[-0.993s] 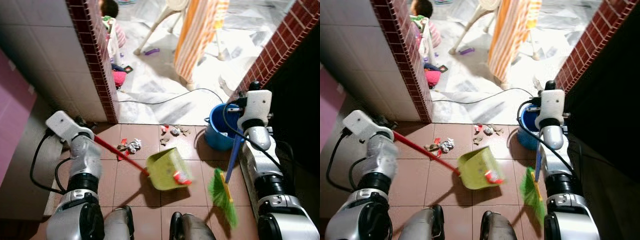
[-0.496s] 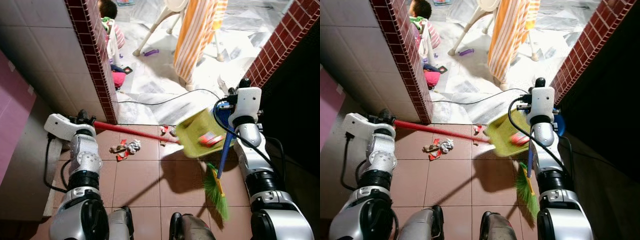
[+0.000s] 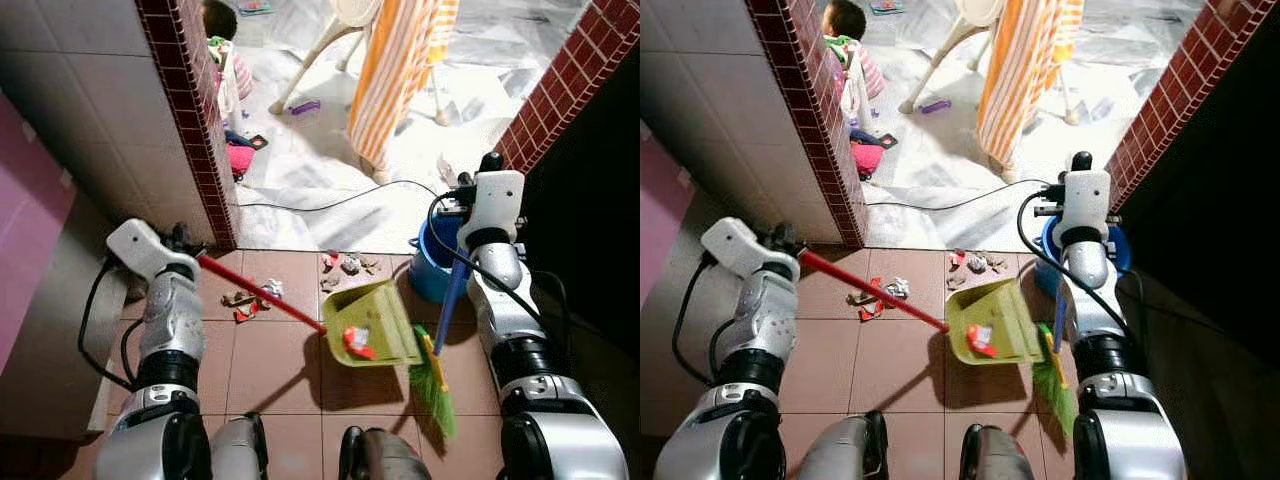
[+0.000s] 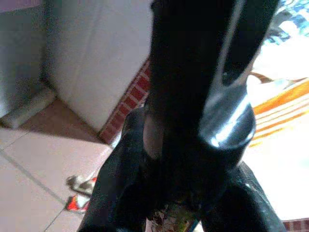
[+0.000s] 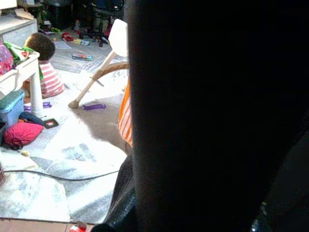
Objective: Sweep floor
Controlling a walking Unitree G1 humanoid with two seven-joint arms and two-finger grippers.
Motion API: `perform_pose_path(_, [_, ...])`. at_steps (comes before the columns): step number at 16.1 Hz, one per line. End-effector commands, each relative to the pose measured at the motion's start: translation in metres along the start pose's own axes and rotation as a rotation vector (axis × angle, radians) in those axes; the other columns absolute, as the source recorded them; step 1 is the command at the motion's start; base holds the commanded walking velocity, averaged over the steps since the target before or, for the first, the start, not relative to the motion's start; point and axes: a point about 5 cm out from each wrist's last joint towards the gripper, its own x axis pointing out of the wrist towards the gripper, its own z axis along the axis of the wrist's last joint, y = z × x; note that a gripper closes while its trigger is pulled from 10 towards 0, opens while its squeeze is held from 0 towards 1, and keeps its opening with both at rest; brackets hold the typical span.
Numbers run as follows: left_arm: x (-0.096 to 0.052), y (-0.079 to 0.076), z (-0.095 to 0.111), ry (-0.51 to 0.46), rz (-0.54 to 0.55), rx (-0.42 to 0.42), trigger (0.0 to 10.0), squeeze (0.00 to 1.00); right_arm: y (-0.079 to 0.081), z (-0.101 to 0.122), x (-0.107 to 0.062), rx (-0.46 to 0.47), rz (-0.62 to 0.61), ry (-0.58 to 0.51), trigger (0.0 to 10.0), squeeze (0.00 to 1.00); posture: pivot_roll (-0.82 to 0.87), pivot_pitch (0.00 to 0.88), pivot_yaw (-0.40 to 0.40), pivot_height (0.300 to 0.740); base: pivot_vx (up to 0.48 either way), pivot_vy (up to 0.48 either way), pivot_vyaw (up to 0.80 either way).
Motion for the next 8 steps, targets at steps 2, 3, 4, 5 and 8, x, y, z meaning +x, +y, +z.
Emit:
perform_pose_path(2, [-0.003, -0.011, 0.007, -0.070, -0.073, 0.087, 10.0, 0.00, 0.004, 0.009, 0.005, 0.025, -0.001, -0.037, 10.0, 0.00, 0.01, 0.110, -0.042, 0.740, 0.000, 0.000, 0.00])
perform_pose_path(3, [-0.004, -0.013, 0.007, -0.082, -0.083, 0.130, 10.0, 0.00, 0.004, 0.009, 0.005, 0.026, -0.001, -0.038, 10.0, 0.00, 0.01, 0.108, -0.042, 0.740, 0.000, 0.000, 0.00])
perform_pose_path(4, [-0.008, -0.018, 0.009, -0.118, -0.123, 0.307, 10.0, 0.00, 0.004, 0.011, 0.006, 0.020, -0.006, -0.044, 10.0, 0.00, 0.01, 0.099, -0.038, 0.740, 0.000, 0.000, 0.00])
perform_pose_path(5, [-0.011, -0.020, 0.010, -0.131, -0.145, 0.348, 10.0, 0.00, 0.003, 0.011, 0.006, 0.015, -0.012, -0.044, 10.0, 0.00, 0.01, 0.098, -0.038, 0.740, 0.000, 0.000, 0.00])
perform_pose_path(8, [-0.022, -0.027, 0.009, -0.169, -0.223, 0.501, 10.0, 0.00, 0.005, 0.004, 0.001, 0.084, -0.034, -0.007, 10.0, 0.00, 0.01, 0.088, -0.030, 0.740, 0.000, 0.000, 0.00])
